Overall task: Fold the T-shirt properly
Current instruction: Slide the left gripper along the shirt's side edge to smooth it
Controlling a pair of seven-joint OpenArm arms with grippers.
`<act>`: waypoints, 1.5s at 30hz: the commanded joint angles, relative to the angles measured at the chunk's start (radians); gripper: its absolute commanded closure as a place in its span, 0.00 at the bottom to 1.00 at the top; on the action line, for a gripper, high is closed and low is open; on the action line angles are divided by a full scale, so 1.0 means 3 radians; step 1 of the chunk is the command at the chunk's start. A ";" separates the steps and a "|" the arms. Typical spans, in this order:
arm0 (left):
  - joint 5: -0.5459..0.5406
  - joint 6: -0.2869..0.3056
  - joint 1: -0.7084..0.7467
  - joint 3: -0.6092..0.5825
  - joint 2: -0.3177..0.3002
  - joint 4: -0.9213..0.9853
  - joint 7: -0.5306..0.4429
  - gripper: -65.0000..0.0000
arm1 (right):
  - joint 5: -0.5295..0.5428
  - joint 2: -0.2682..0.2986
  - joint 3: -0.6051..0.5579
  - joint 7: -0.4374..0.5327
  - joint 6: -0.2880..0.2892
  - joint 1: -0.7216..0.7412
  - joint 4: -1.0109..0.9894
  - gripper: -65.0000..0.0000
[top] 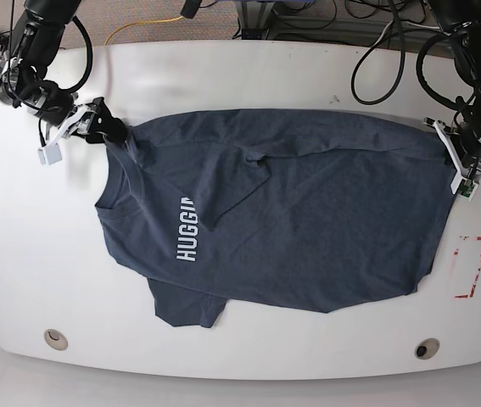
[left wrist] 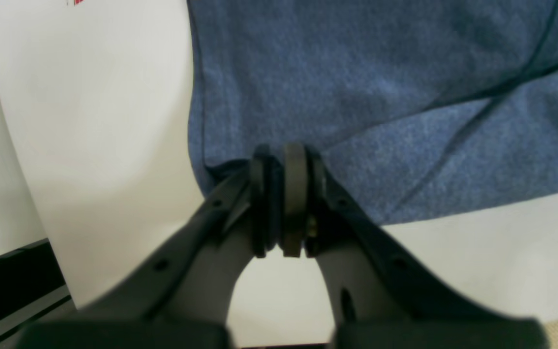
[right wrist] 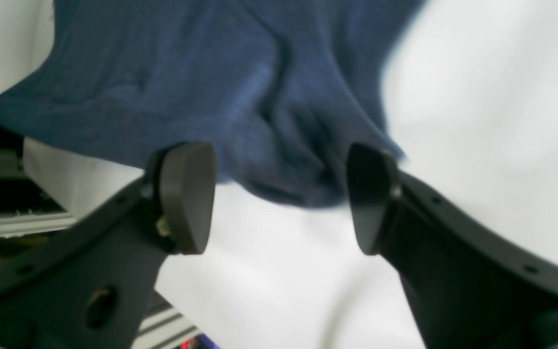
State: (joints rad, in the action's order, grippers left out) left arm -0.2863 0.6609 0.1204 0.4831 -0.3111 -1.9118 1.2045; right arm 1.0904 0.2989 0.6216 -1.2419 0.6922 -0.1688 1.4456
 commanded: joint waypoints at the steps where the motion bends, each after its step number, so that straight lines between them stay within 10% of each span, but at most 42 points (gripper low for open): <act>1: -0.0020 0.0014 -0.0041 0.0013 -0.0060 -0.0049 -0.0049 1.00 | -0.0027 0.0009 0.0068 0.0040 0.0020 0.0120 -0.0060 0.39; 11: -0.0020 0.0019 -0.0035 0.0024 -0.0060 -0.0049 -0.0049 1.00 | -0.0206 -0.0175 0.0089 0.0138 0.0020 0.0187 -0.0136 0.40; 21: -0.0015 0.0019 -0.0035 0.0008 -0.0060 -0.0044 -0.0049 1.00 | -0.0558 -0.0221 0.0104 0.0184 0.0020 0.0258 -0.0131 1.00; 45: 0.0261 0.0124 -0.0342 -0.0094 -0.0173 0.0253 -0.0289 1.00 | -0.0420 0.0326 0.0079 -0.0103 0.0020 -0.0095 -0.0060 0.99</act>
State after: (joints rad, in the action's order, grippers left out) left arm -0.2283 0.7040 0.0437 0.4622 -0.3397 -1.8690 1.1275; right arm 0.9680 0.3660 0.6357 -1.2846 0.6926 -0.2035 1.4117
